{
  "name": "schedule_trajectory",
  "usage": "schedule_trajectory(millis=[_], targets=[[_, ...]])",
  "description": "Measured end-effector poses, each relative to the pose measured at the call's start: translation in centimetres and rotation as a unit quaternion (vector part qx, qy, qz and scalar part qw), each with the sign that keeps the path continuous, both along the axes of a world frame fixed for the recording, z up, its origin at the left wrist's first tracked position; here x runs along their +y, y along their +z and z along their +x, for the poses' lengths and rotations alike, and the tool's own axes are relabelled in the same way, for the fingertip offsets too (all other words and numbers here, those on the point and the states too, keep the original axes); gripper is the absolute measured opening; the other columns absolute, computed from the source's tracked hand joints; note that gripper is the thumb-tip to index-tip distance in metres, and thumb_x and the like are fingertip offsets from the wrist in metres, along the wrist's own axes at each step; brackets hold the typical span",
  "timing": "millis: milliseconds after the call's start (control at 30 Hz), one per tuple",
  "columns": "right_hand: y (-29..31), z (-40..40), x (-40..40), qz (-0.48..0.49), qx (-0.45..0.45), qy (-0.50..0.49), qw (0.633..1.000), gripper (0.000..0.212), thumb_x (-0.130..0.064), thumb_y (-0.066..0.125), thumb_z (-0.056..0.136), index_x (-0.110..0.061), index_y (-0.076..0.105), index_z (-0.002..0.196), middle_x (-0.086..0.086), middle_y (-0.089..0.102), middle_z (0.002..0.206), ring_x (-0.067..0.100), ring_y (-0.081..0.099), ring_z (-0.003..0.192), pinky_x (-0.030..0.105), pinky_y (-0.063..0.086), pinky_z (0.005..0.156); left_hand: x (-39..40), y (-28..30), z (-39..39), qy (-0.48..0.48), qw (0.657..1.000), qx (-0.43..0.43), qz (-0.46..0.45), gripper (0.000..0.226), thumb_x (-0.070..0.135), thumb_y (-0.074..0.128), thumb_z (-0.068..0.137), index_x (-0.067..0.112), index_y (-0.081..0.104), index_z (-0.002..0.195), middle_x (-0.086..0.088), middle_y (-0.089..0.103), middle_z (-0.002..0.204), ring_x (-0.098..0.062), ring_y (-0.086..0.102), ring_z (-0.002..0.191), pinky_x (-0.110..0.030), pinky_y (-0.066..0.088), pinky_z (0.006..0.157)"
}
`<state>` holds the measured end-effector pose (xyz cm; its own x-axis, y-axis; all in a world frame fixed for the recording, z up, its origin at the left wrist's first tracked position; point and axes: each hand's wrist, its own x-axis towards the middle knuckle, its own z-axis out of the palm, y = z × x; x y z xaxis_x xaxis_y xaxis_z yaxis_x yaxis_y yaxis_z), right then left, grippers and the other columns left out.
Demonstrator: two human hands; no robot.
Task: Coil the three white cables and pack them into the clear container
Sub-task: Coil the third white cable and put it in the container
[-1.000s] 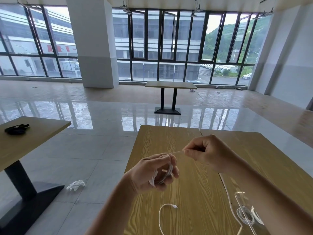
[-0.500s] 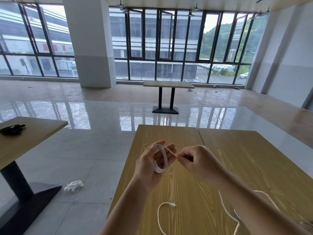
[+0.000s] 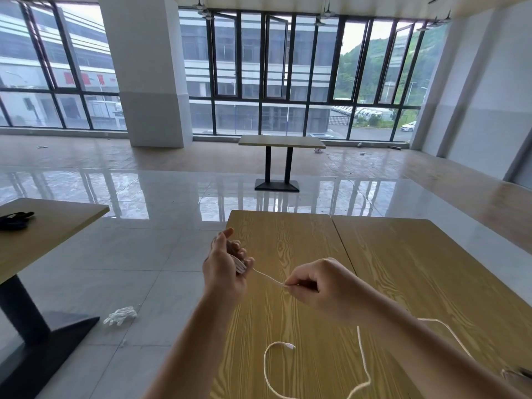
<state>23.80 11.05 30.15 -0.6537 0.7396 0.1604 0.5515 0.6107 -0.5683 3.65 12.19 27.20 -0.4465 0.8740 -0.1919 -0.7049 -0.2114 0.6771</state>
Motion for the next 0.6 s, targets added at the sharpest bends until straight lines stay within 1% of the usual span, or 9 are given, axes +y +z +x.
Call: schedule_trajectory(millis=[100, 167, 233, 367, 467, 533, 600], targets=[[0.8, 0.5, -0.3, -0.009, 0.005, 0.01, 1.0, 0.012, -0.025, 0.064, 0.095, -0.026, 0.076, 0.093, -0.021, 0.063, 0.061, -0.001, 0.052, 0.048, 0.013, 0.042, 0.049, 0.0, 0.1, -0.6, 0.013, 0.999, 0.027, -0.017, 0.021, 0.028, 0.047, 0.102, 0.017, 0.065, 0.1, 0.002, 0.055, 0.063, -0.01, 0.049, 0.053, -0.024, 0.041, 0.041], [1.4, 0.5, -0.4, -0.002, 0.007, 0.013, 1.0, 0.012, -0.023, 0.065, 0.095, -0.026, 0.077, 0.093, -0.017, 0.065, 0.062, -0.001, 0.053, 0.049, 0.012, 0.043, 0.05, -0.1, 0.3, -0.4, 0.003, 0.998, 0.059, -0.024, 0.022, 0.03, 0.047, 0.102, 0.02, 0.067, 0.098, 0.002, 0.056, 0.065, -0.011, 0.05, 0.057, -0.025, 0.042, 0.041], [1.9, 0.4, -0.4, 0.014, 0.014, 0.014, 1.0, 0.012, -0.022, 0.066, 0.094, -0.026, 0.077, 0.093, -0.01, 0.066, 0.064, 0.0, 0.053, 0.05, 0.014, 0.045, 0.051, -0.2, 0.3, 0.1, -0.018, 0.994, 0.1, -0.027, 0.024, 0.034, 0.047, 0.102, 0.024, 0.068, 0.096, 0.002, 0.056, 0.069, -0.011, 0.052, 0.062, -0.025, 0.043, 0.042], [2.6, 0.0, -0.2, 0.034, 0.036, 0.004, 0.999, 0.014, -0.019, 0.065, 0.095, -0.025, 0.076, 0.091, -0.012, 0.065, 0.061, 0.001, 0.054, 0.05, 0.016, 0.046, 0.049, -0.5, 0.4, 0.9, -0.098, 0.977, 0.186, -0.018, 0.029, 0.038, 0.046, 0.102, 0.031, 0.072, 0.091, 0.004, 0.064, 0.071, -0.01, 0.06, 0.063, -0.028, 0.048, 0.046], [3.0, -0.2, -0.1, 0.046, 0.056, -0.001, 0.997, 0.016, -0.018, 0.065, 0.095, -0.027, 0.075, 0.088, -0.02, 0.064, 0.06, 0.0, 0.055, 0.049, 0.014, 0.045, 0.049, -1.1, 0.5, 1.3, -0.169, 0.956, 0.239, -0.014, 0.033, 0.044, 0.043, 0.101, 0.035, 0.073, 0.092, 0.005, 0.068, 0.077, -0.01, 0.063, 0.07, -0.027, 0.048, 0.051], [3.2, -0.5, 0.0, 0.052, 0.069, -0.003, 0.996, 0.017, -0.019, 0.065, 0.095, -0.029, 0.075, 0.086, -0.02, 0.063, 0.059, 0.0, 0.053, 0.048, 0.014, 0.045, 0.048, -1.4, 0.6, 1.6, -0.213, 0.946, 0.244, 0.002, 0.035, 0.047, 0.041, 0.101, 0.032, 0.073, 0.096, 0.002, 0.068, 0.079, -0.014, 0.061, 0.074, -0.026, 0.044, 0.048], [3.2, -0.6, 0.1, 0.058, 0.081, -0.007, 0.995, 0.017, -0.02, 0.066, 0.094, -0.03, 0.075, 0.083, -0.02, 0.062, 0.057, 0.0, 0.051, 0.046, 0.015, 0.044, 0.046, -1.7, 0.7, 2.0, -0.252, 0.937, 0.239, 0.028, 0.039, 0.05, 0.04, 0.1, 0.026, 0.071, 0.101, -0.003, 0.065, 0.081, -0.014, 0.062, 0.071, -0.025, 0.041, 0.046]])
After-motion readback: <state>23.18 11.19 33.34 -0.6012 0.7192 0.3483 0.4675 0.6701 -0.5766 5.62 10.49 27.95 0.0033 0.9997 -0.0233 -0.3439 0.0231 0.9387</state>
